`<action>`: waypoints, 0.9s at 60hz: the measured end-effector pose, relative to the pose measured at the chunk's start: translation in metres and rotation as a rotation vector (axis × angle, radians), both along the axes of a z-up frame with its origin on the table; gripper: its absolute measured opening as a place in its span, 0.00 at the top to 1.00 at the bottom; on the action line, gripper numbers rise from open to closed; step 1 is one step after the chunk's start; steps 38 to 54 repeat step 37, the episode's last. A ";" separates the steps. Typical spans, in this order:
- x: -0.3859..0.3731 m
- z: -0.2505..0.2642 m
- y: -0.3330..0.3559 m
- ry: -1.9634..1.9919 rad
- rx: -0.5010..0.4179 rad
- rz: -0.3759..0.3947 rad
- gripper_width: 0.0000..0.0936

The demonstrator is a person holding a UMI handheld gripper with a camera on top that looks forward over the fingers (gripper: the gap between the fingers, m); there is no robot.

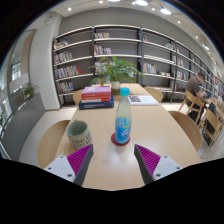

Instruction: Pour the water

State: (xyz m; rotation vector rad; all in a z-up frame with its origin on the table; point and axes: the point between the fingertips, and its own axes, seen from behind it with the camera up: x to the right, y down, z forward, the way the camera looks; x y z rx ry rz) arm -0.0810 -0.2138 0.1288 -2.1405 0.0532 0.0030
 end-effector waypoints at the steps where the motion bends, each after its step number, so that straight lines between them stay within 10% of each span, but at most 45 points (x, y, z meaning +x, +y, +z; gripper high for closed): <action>1: -0.002 0.006 -0.001 0.001 0.008 0.002 0.10; 54: -0.005 0.116 -0.017 -0.039 0.125 -0.027 0.11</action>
